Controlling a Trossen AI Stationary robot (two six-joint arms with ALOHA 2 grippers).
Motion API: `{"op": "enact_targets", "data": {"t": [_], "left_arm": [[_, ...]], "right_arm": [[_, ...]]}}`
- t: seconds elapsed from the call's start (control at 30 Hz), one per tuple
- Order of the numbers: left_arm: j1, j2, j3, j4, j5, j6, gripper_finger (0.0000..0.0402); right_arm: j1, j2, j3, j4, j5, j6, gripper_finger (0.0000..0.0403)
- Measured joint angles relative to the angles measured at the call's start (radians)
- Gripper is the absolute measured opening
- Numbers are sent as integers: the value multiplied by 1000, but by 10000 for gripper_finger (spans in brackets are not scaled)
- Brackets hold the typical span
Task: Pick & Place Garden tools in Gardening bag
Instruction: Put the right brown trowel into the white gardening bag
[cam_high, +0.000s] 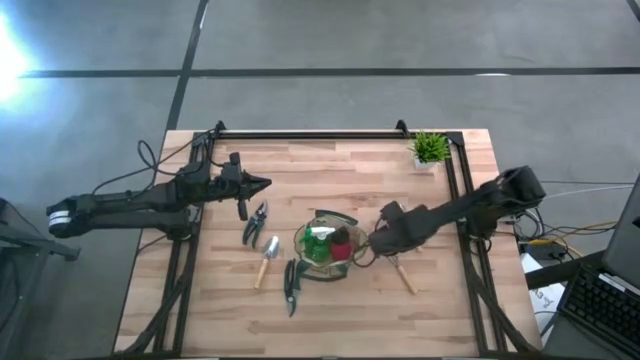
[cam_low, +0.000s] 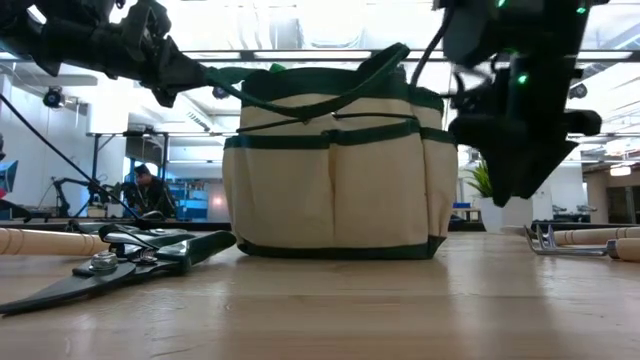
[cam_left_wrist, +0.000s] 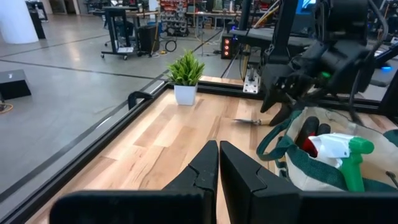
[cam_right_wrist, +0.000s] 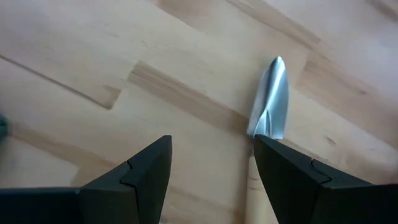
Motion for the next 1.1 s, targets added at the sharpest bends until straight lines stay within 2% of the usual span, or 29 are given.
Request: {"op": "enact_targets", "data": {"t": [0.2, 0.9, 1.1], "left_arm": [[0, 0, 0, -7, 0, 0, 19], [0, 0, 0, -14, 0, -2, 19], [0, 0, 0, -15, 0, -3, 19]], "right_arm": [[-12, 71, 19, -48, 0, 1, 219], [-39, 59, -107, -4, 21, -5, 219], [-48, 57, -161, 84, 27, -15, 219]]}}
